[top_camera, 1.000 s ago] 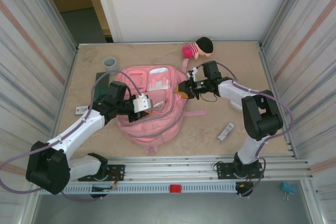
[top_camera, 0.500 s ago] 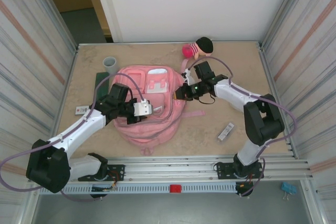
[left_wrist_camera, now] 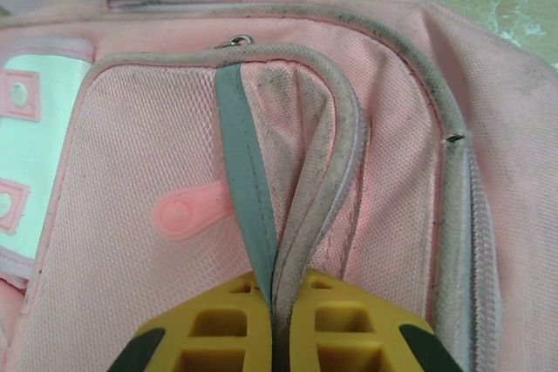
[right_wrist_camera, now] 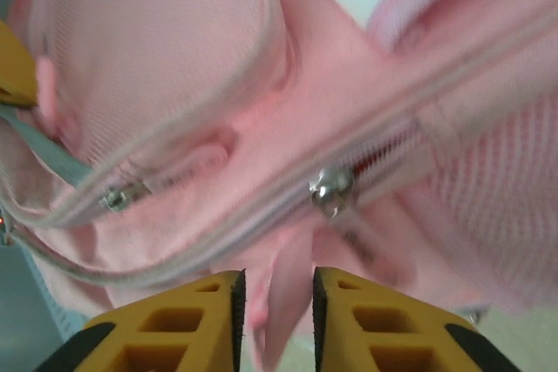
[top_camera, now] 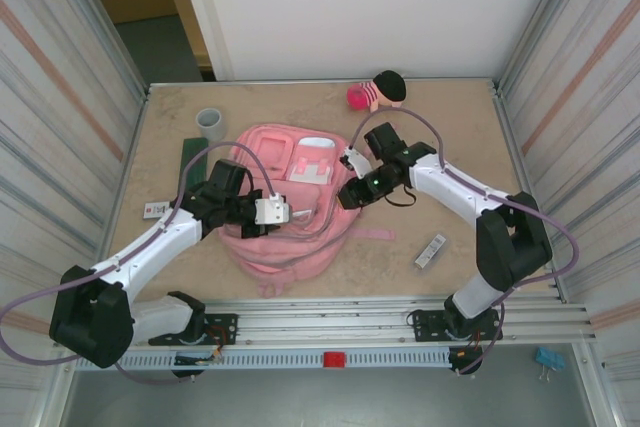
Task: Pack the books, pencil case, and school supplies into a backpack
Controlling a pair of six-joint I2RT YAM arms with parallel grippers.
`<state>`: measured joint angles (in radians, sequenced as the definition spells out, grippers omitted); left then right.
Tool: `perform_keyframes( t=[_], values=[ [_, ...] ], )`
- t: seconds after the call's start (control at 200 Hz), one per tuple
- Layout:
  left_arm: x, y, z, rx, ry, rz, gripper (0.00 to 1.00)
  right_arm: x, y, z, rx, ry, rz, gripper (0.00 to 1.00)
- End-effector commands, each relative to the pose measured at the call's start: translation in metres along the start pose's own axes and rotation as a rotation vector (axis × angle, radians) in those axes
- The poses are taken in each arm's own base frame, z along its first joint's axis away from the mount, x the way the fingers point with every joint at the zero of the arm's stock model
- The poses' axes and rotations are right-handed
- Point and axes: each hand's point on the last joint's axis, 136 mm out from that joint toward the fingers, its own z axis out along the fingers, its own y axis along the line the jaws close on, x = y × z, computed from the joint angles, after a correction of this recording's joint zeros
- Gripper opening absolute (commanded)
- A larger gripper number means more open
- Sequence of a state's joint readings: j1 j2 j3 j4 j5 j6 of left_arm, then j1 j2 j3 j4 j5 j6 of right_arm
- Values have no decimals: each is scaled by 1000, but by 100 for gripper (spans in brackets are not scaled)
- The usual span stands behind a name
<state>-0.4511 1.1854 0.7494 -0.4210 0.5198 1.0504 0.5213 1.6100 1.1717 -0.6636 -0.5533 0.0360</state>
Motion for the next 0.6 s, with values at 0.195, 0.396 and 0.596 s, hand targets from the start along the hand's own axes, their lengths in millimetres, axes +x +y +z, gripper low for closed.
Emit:
perform_keyframes(
  t=[0.195,0.396,0.596],
  values=[
    [-8,14,-9,-66,-16,16,0,-12,-18,-24,-86,-36,155,59],
    [-10,15,-10,-72,-27,14,0,-43,-32,-16,-121,-121,85,64],
    [-10,16,-12,-83,-33,6,0,-46,-24,8,-237,-69,147,67]
  ],
)
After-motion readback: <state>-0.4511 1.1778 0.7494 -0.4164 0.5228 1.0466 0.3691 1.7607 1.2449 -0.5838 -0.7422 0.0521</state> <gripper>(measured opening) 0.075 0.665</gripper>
